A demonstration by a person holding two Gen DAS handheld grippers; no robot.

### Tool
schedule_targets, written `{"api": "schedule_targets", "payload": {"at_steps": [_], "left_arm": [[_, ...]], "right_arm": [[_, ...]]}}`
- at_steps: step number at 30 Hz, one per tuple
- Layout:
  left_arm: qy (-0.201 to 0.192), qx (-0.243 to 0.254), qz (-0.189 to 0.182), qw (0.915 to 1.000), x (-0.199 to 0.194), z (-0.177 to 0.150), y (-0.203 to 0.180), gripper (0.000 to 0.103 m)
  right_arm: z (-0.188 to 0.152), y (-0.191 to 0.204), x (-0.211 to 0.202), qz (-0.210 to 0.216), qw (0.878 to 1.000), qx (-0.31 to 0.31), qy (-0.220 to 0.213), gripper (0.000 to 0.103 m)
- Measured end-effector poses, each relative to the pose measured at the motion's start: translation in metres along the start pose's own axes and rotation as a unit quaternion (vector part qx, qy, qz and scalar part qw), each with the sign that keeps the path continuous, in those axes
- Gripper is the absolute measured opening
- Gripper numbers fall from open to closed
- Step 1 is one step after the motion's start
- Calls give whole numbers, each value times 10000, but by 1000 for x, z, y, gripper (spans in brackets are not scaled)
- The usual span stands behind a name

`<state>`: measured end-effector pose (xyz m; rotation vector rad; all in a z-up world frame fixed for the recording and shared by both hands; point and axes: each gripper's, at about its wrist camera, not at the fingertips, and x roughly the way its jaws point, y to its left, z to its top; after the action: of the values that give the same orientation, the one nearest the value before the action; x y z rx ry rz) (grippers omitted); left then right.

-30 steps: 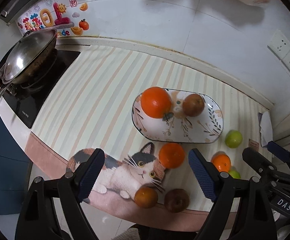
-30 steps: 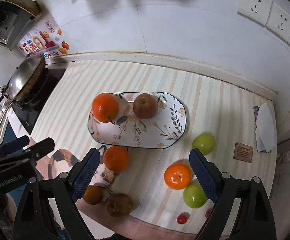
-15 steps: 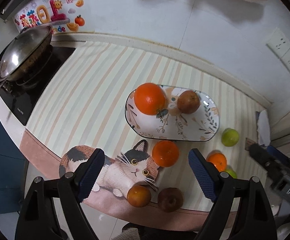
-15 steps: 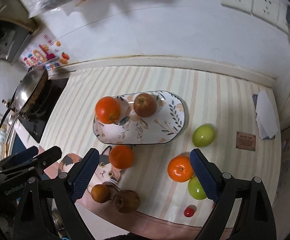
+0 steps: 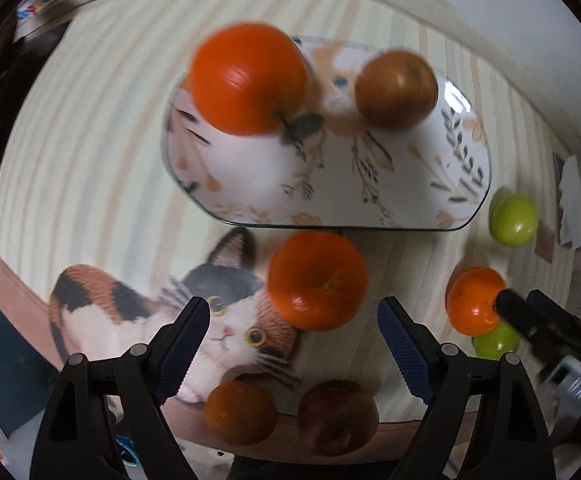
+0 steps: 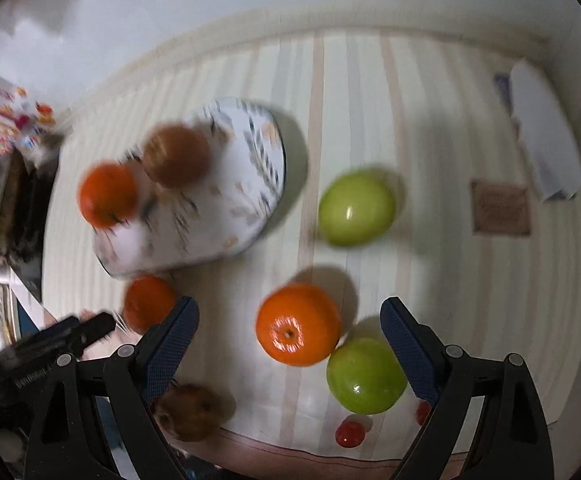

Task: Organize fruits
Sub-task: 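Grasp a tangerine with the left tool while the right tool grasps another tangerine, then lower both tangerines onto the floral plate and open both tools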

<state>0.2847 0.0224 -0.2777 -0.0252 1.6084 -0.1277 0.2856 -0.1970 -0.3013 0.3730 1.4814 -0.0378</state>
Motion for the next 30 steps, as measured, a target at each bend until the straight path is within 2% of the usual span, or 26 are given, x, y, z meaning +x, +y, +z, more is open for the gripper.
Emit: {"api": "schedule_targets", "payload": {"at_steps": [3,6,8,10,16,20,25,30], "left_arm": [[163,114,-10,9998,15,3,-10,86],[208,220,68,9995,25,6,-19,85],[234,280,131,9992,31,6,-22,70],[141,299,295,9990,33,7,-23,64],[-14,345,361,9988,31,-1,-22,63],[-151,293,242,9992,21,-12,-22,63],[-421,201,-29,9989,-9,-9,-22,63],[-764,124,-212,9968,-39,6,-21,63]], "right_arm": [[-4,2,22,-152,9996,-125,179,93],[-8,6,39,-314,9987,-294,291,87],[-9,7,46,-317,9983,-339,348,76],[-9,8,52,-349,9978,-405,387,69],[-11,14,53,-451,9965,-663,217,68],[-15,20,52,-463,9958,-767,183,67],[-12,25,34,-257,9966,-776,27,67],[16,32,4,112,9971,-727,-211,67]]}}
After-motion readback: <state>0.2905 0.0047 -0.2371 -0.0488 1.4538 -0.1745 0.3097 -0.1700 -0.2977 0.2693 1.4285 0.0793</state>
